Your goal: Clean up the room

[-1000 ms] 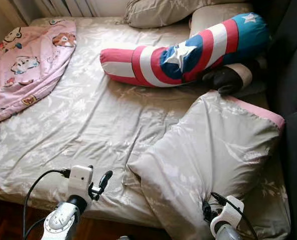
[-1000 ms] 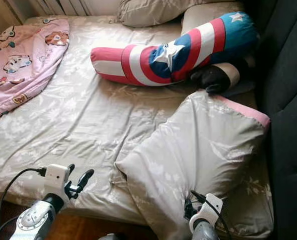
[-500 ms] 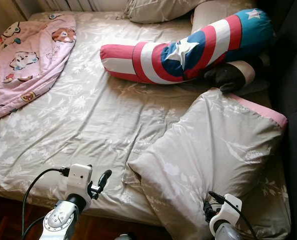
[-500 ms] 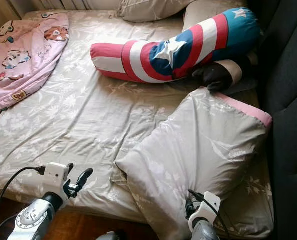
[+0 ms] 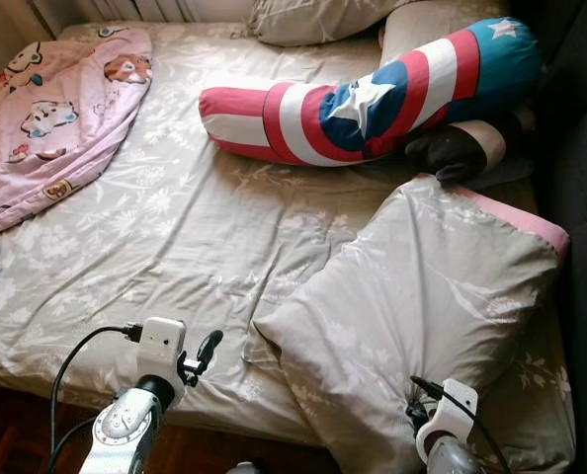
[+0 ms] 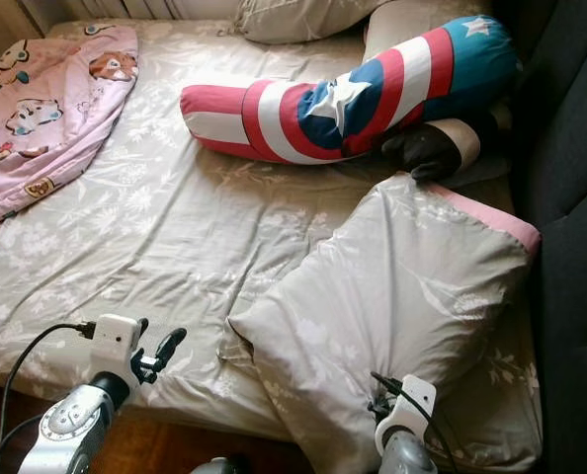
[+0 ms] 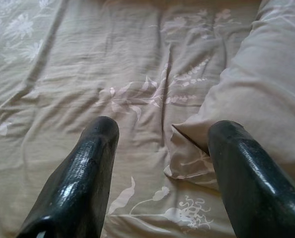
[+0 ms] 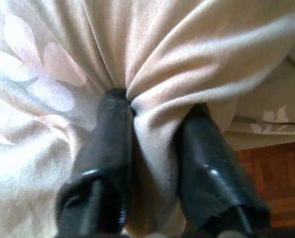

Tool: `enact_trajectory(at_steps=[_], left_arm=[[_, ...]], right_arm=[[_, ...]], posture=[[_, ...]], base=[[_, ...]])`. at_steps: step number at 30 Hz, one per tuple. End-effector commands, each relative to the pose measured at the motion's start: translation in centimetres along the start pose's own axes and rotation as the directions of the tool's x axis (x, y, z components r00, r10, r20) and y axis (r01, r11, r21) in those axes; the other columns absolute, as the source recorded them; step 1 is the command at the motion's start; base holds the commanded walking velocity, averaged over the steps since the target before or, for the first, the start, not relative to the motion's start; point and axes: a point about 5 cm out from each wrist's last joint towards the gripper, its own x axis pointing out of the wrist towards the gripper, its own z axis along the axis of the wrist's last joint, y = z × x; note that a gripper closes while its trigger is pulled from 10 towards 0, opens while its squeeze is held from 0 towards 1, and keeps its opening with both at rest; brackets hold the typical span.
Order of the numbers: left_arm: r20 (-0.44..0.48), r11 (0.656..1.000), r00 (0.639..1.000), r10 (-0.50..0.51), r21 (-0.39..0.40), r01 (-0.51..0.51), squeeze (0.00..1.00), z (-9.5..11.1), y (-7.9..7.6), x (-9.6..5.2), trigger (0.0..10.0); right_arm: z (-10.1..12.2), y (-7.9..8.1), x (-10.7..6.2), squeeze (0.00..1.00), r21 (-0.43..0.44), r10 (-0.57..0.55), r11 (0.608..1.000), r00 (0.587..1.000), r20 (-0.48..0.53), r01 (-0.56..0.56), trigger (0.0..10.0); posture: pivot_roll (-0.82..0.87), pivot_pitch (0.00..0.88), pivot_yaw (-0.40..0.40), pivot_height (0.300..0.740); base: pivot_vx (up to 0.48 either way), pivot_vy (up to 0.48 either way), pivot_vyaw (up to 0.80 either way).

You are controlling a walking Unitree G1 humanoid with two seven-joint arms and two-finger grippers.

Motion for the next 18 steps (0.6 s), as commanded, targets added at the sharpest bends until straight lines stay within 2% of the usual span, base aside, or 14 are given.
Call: enact_trajectory(at_steps=[1,5,8,10,11,18], left_arm=[[-0.026,1.0,1.0,0.015,-0.001,-0.015,0.0,-0.8,0.2,-0.2,10.0],[-0.025,1.0,1.0,0.016,-0.003,-0.016,0.0,-0.8,0.2,0.1,10.0],[-0.02,1.0,1.0,0.018,-0.01,-0.018,0.0,-0.7,0.0,0.8,10.0],[-0.015,1.0,1.0,0.018,-0.015,-0.019,0.0,-0.6,-0.1,1.1,10.0],[-0.01,1.0,1.0,0.019,-0.018,-0.019,0.0,-0.6,-0.2,1.5,10.0],[-0.004,0.999,1.0,0.021,-0.024,-0.021,0.0,-0.5,-0.4,2.1,10.0]], right_arm=[[-0.8,-1.3,-0.2,0.0,-0.018,-0.059,0.998,0.998,-0.031,0.059,0.0],[0.2,-1.8,0.0,0.0,-0.021,-0.081,0.996,0.997,0.005,0.081,0.0],[3.3,-3.7,0.1,0.0,-0.094,-0.15,0.982,0.981,0.12,0.162,0.0],[4.9,-4.8,0.0,0.0,-0.094,-0.197,0.972,0.964,0.176,0.216,0.0],[6.2,-6.0,-0.1,0.0,-0.074,-0.241,0.962,0.946,0.215,0.262,0.0],[8.2,-7.6,-0.5,0.0,-0.07,-0.302,0.941,0.913,0.275,0.332,0.0]], posture=[[0.12,0.215,0.088,0.74],[0.11,0.202,0.085,0.74],[0.08,0.174,0.077,0.74],[0.07,0.166,0.074,0.74],[0.06,0.155,0.07,0.74],[0.04,0.132,0.063,0.74]], base=[[0.0,0.0,0.0],[0.0,0.0,0.0],[0.0,0.0,0.0],[0.0,0.0,0.0],[0.0,0.0,0.0],[0.0,0.0,0.0]])
